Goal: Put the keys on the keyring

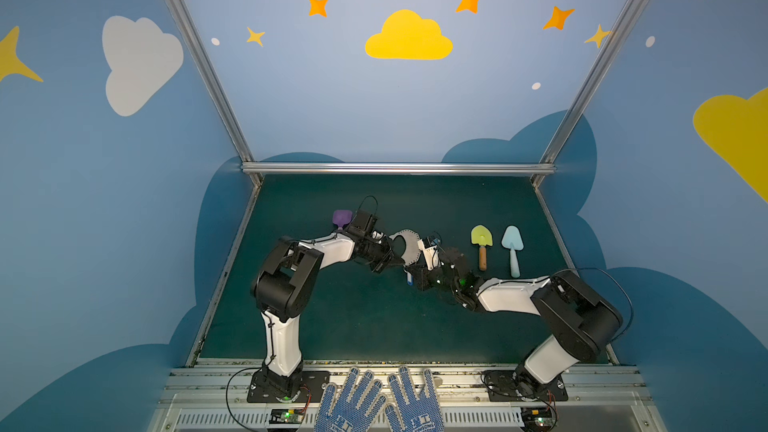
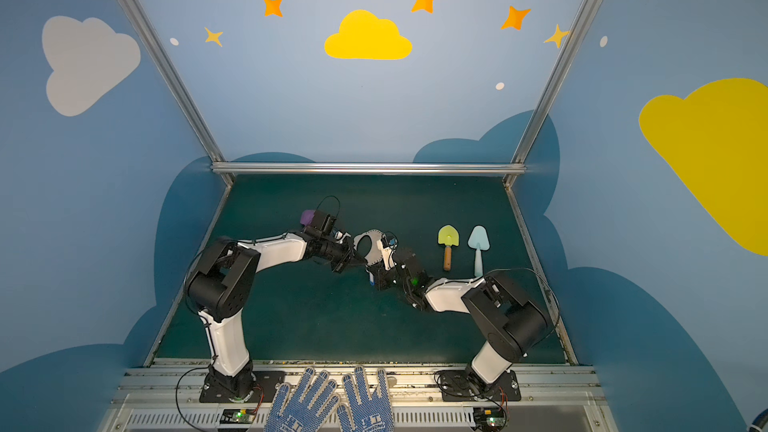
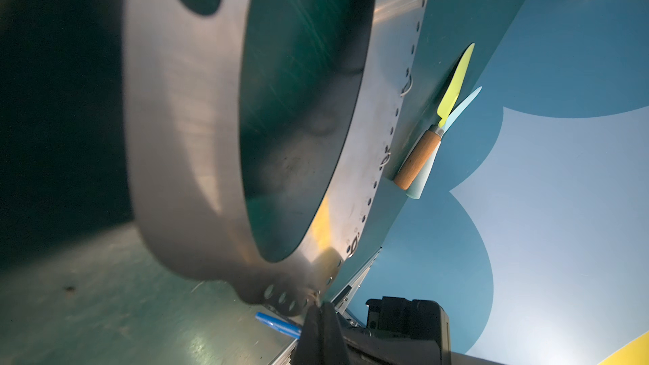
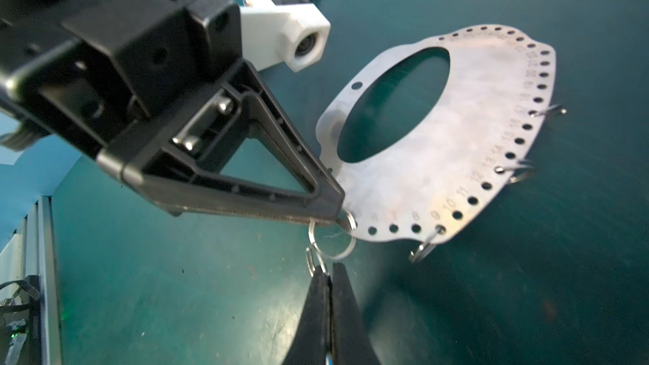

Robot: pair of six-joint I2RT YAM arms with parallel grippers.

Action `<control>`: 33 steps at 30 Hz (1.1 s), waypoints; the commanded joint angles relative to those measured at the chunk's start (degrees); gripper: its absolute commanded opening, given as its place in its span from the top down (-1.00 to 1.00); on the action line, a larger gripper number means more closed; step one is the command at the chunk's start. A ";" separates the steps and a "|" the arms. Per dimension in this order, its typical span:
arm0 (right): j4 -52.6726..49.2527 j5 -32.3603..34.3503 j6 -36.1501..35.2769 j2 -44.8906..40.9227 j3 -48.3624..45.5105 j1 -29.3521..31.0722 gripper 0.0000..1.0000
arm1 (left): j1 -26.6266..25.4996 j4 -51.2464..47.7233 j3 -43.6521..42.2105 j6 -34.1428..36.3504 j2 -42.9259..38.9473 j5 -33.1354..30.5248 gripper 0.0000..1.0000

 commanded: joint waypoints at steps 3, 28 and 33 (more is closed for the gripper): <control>1.47 2.64 0.96 0.70 2.16 -0.41 1.00 | -0.27 -0.08 0.28 1.36 -0.12 2.27 0.93; -1.98 7.72 3.96 -0.16 1.14 -3.22 1.00 | -0.22 -0.35 -0.44 2.37 -1.70 2.83 0.93; -2.24 8.25 4.11 -0.53 0.21 -3.50 1.00 | 0.01 -0.52 -0.43 2.55 -2.07 2.81 0.93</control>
